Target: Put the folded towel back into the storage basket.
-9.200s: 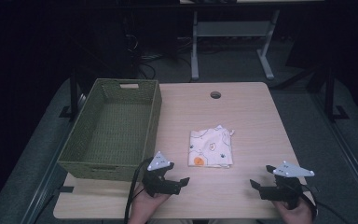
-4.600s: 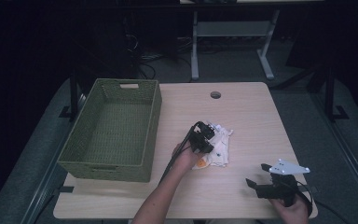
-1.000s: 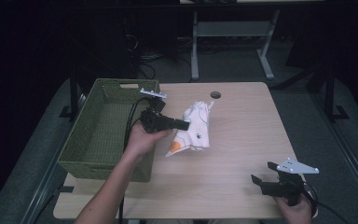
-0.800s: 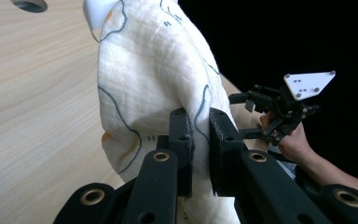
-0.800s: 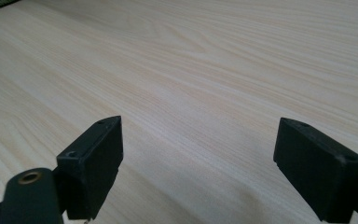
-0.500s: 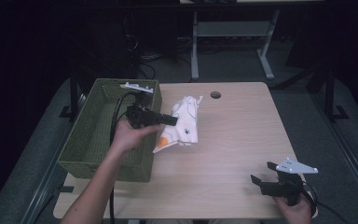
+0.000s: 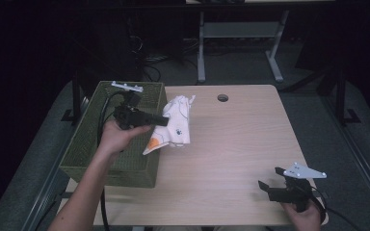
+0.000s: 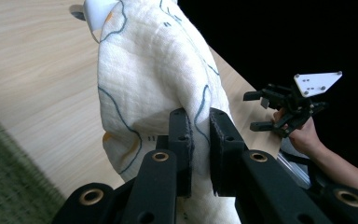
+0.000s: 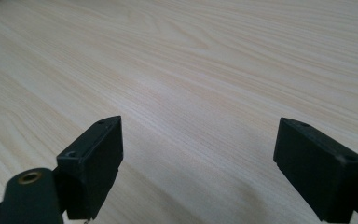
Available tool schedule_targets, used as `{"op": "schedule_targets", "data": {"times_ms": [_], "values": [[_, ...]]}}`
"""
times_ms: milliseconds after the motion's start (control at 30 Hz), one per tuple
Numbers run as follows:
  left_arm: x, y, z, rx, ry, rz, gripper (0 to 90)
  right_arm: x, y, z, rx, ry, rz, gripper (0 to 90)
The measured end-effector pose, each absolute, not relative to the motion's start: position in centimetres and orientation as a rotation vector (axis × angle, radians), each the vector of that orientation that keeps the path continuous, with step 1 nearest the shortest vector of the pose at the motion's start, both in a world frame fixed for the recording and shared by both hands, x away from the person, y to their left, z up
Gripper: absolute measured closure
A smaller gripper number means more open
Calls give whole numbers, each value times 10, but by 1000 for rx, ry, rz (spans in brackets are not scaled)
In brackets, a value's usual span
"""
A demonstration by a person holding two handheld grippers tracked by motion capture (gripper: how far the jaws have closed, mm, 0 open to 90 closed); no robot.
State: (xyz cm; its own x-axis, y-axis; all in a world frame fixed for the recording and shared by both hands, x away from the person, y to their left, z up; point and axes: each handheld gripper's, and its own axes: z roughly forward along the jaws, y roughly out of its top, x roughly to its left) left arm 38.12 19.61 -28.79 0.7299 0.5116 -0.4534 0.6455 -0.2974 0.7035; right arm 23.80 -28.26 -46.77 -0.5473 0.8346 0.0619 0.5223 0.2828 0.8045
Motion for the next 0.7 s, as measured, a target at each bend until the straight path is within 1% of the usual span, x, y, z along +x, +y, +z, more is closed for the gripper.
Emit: {"op": "schedule_targets", "data": {"times_ms": [233,700], "values": [[383,218,-285,1929,925,-162,813,237,-283,-467,1230,2181,1155,153],[380,257,-282,1910,975,-124,812,238,-280,-468,1228,2193,1146,153]]}}
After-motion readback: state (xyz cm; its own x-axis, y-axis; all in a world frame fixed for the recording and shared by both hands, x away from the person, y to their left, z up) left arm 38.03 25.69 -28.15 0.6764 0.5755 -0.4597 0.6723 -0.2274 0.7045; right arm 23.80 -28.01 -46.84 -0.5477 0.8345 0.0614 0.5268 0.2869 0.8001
